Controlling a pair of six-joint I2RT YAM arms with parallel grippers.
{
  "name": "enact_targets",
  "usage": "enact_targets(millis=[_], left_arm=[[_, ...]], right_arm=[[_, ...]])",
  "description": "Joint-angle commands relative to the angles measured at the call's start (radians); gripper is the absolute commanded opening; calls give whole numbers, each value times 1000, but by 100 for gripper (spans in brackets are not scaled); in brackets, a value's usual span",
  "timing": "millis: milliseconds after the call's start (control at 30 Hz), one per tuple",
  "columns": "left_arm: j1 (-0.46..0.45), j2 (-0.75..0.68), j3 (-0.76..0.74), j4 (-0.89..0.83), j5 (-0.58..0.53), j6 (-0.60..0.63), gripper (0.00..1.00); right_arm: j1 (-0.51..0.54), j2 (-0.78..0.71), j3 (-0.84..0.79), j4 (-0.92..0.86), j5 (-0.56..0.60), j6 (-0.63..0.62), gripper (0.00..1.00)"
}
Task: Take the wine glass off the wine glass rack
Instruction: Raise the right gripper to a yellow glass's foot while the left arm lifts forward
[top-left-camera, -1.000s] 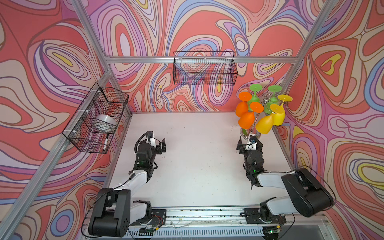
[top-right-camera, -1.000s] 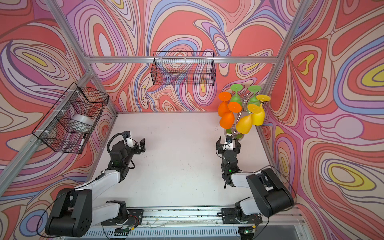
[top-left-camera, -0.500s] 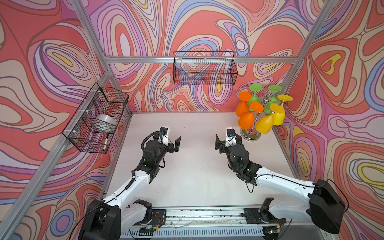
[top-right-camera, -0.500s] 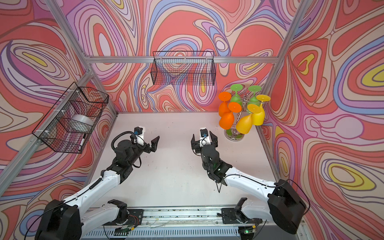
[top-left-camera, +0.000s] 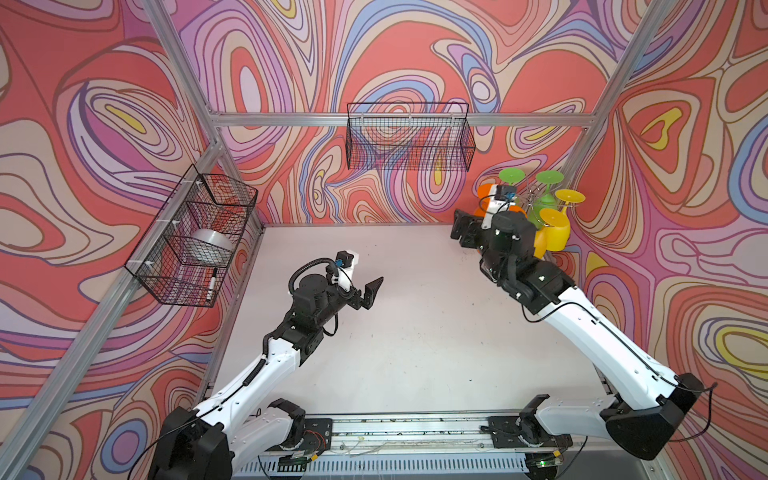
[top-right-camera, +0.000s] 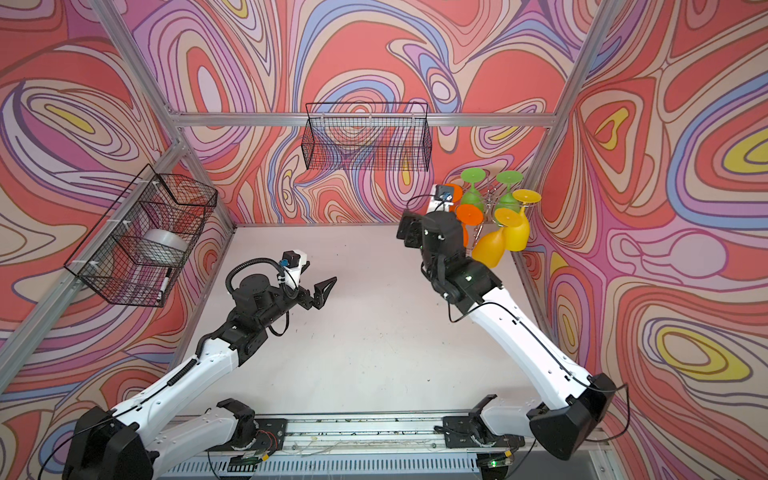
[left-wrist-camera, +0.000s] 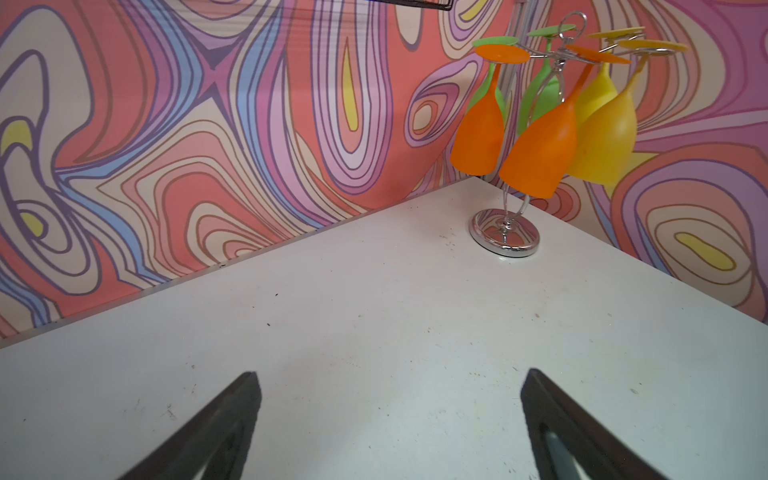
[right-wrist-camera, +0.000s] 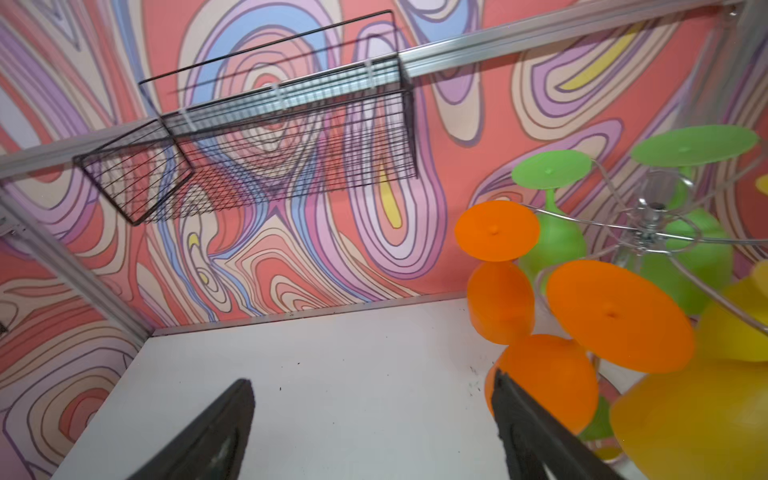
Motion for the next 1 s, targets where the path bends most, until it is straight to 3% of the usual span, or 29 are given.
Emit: enact_targets(millis=[0, 233, 533, 733, 967], left_arm=[[-42, -35, 28, -50, 9, 41, 100], [-113, -54, 43, -85, 13, 58, 100], [-154, -60, 59, -117, 49, 59, 100], [-159, -60, 62, -121, 68, 59, 99], [-165, -57, 65, -122, 90, 54, 98]], right_arm=[[-41, 8, 128, -205, -95, 97, 94], [-240, -59, 194, -275, -203, 245, 94], [-628, -20, 247, -357, -661, 429, 90], [-845, -27, 195, -333, -863, 547, 83], [-931, -8, 74, -227, -965, 707, 73]])
